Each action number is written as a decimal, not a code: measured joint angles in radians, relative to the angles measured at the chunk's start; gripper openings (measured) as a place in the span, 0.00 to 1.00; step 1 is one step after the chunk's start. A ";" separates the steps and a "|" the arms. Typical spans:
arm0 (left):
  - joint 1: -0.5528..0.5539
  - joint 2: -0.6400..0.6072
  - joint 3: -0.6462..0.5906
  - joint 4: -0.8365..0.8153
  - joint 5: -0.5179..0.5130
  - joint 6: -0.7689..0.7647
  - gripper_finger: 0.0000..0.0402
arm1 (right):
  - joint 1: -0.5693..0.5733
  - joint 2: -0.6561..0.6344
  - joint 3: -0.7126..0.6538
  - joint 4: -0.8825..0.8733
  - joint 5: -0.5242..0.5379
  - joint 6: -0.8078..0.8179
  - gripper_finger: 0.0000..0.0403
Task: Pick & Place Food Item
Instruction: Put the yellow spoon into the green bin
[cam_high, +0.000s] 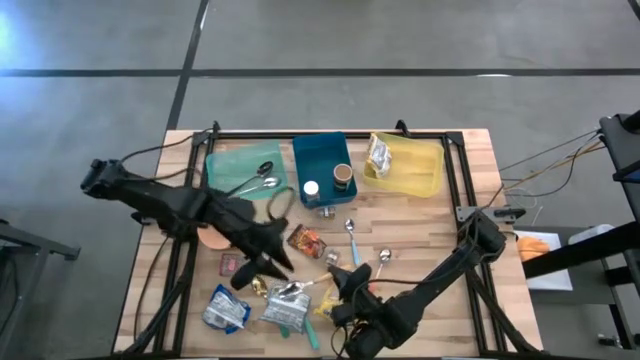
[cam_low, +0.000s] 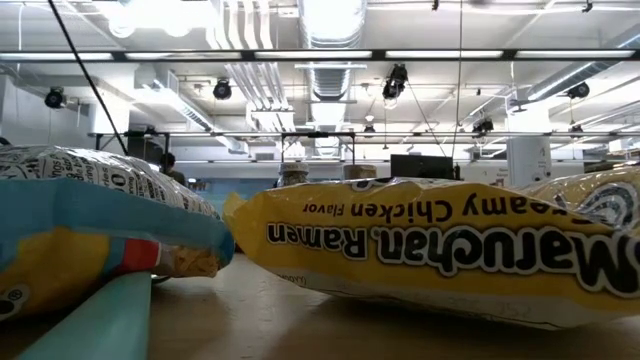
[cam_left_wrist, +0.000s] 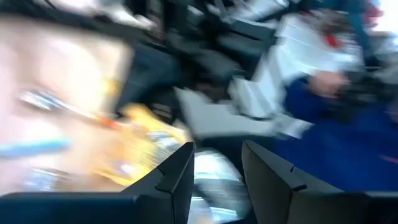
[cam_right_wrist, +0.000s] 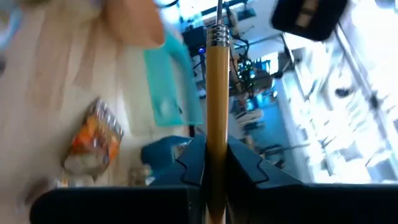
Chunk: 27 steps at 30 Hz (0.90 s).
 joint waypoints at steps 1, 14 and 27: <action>-0.014 -0.025 -0.008 0.005 -0.063 0.035 0.35 | 0.002 -0.015 0.001 0.001 0.004 0.044 0.06; -0.095 -0.128 -0.373 0.564 -0.437 0.224 0.35 | 0.020 -0.161 0.000 0.000 0.034 0.625 0.06; -0.093 -0.122 -0.637 1.173 -0.433 0.369 0.35 | -0.005 -0.140 -0.001 0.004 0.023 0.824 0.06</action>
